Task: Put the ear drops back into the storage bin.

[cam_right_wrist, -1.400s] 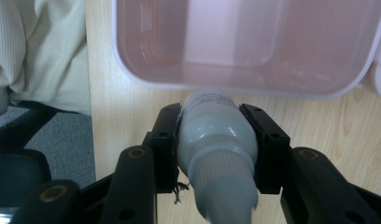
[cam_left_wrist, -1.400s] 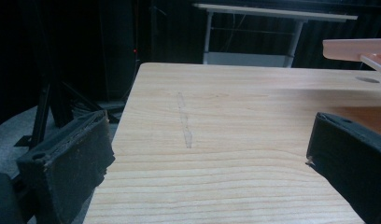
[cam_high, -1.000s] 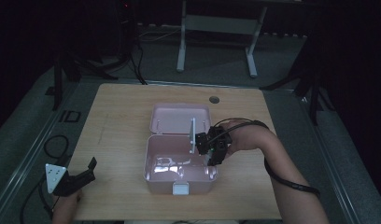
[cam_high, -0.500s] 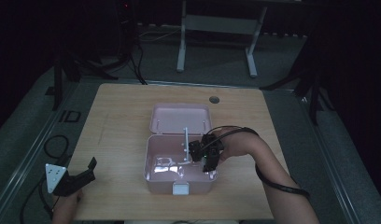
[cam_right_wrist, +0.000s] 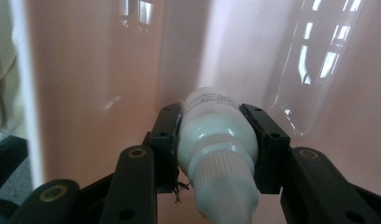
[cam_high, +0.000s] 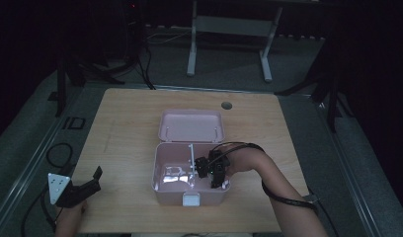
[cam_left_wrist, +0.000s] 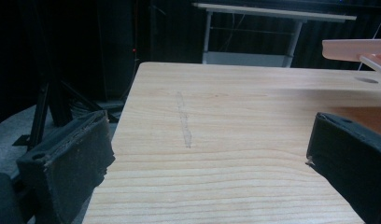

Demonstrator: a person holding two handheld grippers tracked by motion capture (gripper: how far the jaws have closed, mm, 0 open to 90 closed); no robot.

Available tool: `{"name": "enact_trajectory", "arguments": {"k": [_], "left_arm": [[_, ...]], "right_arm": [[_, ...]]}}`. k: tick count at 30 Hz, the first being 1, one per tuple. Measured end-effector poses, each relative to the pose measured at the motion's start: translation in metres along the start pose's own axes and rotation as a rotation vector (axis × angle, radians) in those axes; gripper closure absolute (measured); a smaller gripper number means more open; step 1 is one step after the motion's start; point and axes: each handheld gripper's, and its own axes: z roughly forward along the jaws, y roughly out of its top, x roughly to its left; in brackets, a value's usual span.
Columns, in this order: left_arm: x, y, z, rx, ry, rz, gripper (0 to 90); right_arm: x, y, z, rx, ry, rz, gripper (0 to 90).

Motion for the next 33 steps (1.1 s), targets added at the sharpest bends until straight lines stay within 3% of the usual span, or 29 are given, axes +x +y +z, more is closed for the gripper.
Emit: {"name": "enact_trajectory", "arguments": {"k": [12, 23, 33], "left_arm": [[0.000, 0.000, 0.000, 0.000, -0.001, 0.000, 0.5], [0.000, 0.000, 0.000, 0.000, -0.002, 0.001, 0.5], [0.000, 0.000, 0.000, -0.001, -0.004, 0.001, 0.5]], "right_arm": [[0.002, 0.006, 0.017, 0.028, 0.032, -0.021, 59.7], [0.000, 0.010, 0.032, 0.084, 0.023, -0.020, 59.7], [0.000, 0.012, 0.035, 0.105, 0.041, -0.016, 59.6]]}}
